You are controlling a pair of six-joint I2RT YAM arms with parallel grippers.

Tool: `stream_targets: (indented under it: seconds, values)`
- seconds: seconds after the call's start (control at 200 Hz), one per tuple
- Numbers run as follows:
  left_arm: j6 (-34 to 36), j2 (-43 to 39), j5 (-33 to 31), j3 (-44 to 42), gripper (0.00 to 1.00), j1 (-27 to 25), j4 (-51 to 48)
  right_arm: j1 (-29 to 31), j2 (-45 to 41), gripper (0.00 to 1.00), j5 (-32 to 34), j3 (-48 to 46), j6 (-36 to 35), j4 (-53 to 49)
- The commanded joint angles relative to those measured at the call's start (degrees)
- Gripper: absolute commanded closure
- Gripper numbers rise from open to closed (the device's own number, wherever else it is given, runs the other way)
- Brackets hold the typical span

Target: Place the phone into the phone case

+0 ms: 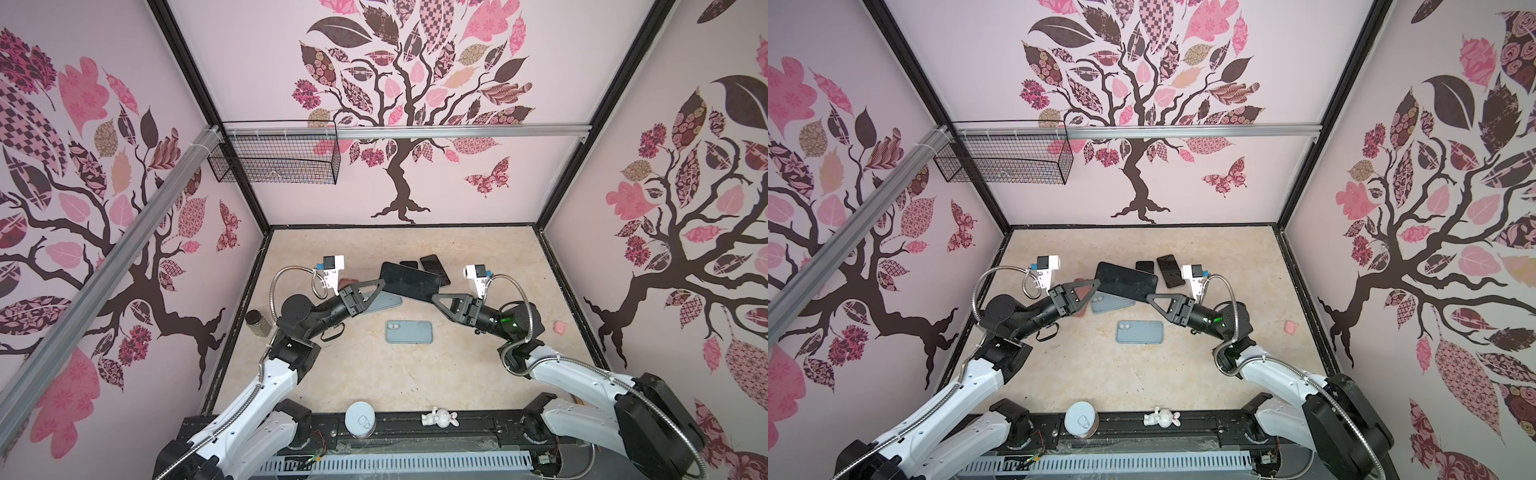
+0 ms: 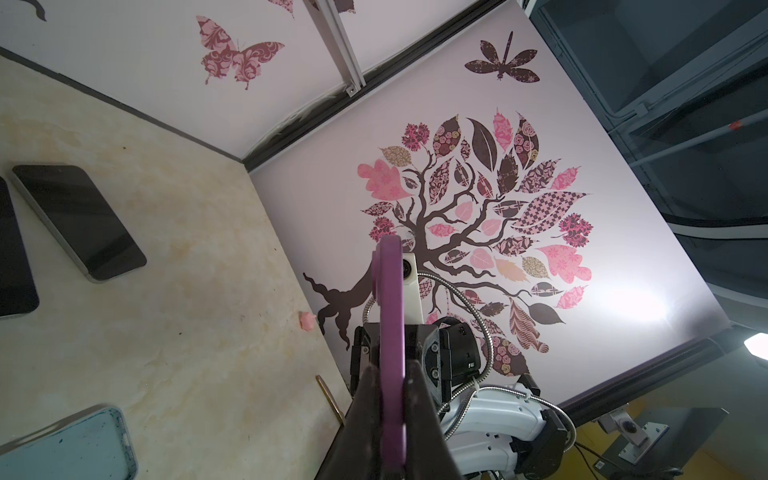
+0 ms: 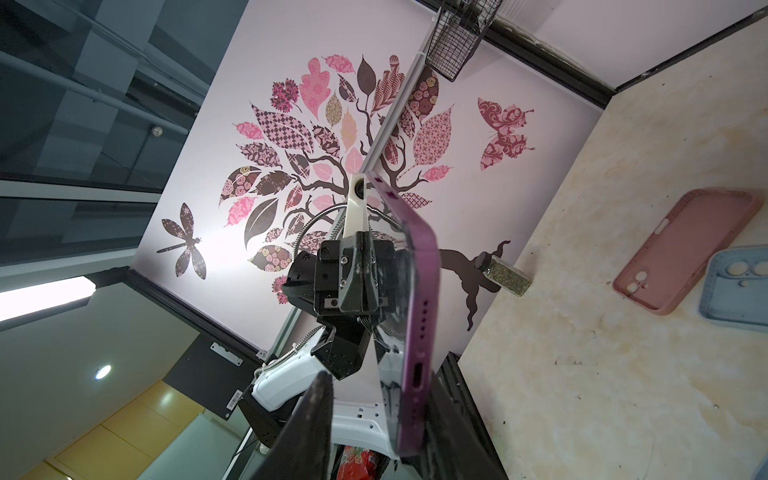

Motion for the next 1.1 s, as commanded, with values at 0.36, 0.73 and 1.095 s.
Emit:
stream_targets:
  seconds: [0.36,0.73,1.095]
  values:
    - [-3.51,-0.66,0.73,-1.04,1.00,0.15,7.30,-0.10,2.28,0.72,1.69,2.90,1.86,8.18]
    - [-3.69,-0.24,2.05,-1.16,1.00,0.15,7.34,-0.04,3.52,0.77,1.89,3.91,2.11,8.72]
    - [-2.66,0.30,2.54,-1.45,1.00,0.15,6.36,-0.09,3.43,0.89,2.15,4.12,2.48,8.75]
